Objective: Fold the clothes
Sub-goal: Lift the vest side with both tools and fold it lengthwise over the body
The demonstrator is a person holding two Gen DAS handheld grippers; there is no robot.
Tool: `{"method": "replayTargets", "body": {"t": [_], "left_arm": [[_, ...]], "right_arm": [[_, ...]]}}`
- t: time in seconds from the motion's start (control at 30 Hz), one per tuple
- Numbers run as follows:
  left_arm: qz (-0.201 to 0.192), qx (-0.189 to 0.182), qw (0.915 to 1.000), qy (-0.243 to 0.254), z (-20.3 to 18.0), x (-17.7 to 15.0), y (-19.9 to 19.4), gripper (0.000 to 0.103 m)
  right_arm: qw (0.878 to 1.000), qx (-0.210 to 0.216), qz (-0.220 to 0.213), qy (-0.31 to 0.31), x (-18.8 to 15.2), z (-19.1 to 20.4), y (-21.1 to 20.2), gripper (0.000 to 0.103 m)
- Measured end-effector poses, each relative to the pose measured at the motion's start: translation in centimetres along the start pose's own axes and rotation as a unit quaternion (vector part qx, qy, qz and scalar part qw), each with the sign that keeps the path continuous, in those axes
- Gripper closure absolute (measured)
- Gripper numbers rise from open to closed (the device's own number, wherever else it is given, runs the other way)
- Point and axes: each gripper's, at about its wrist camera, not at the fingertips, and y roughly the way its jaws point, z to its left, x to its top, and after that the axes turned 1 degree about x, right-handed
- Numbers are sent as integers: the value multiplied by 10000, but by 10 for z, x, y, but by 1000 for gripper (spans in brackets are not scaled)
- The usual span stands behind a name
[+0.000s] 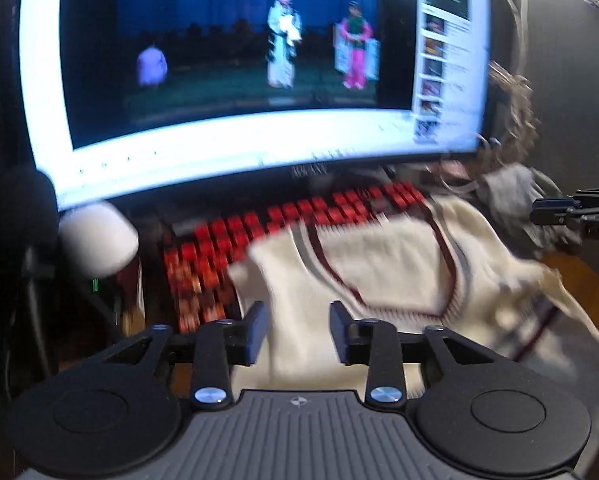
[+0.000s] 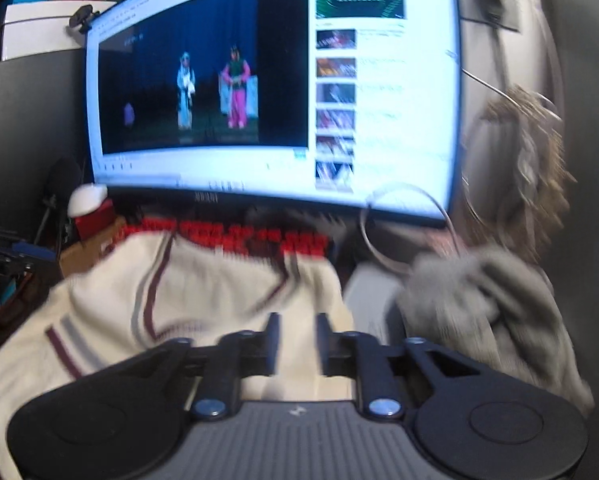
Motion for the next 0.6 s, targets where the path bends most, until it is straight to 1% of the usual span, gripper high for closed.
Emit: {"method": "replayTargets", "body": {"t": [0.1, 0.23, 0.3, 0.37, 0.47, 0.6], "left_arm": [[-13, 127, 9998, 119, 4, 21, 23, 62], [145, 292, 9988, 379, 8, 40, 59, 62], [218, 156, 9985, 470, 8, 47, 74, 62], [266, 49, 9967, 766, 3, 50, 87, 62], [307, 100, 9898, 1386, -8, 50, 103, 62], [403, 107, 9777, 2060, -14, 47, 119, 62]], "right_arm": [[9996, -48, -67, -270, 19, -8, 31, 75], [9980, 168, 135, -602, 24, -12, 51, 75], [9964, 276, 236, -768, 27, -14, 60, 76], [9943, 384, 336, -933, 30, -16, 70, 76], [9903, 545, 487, -1180, 34, -19, 85, 77], [9833, 760, 687, -1508, 39, -23, 105, 77]]}}
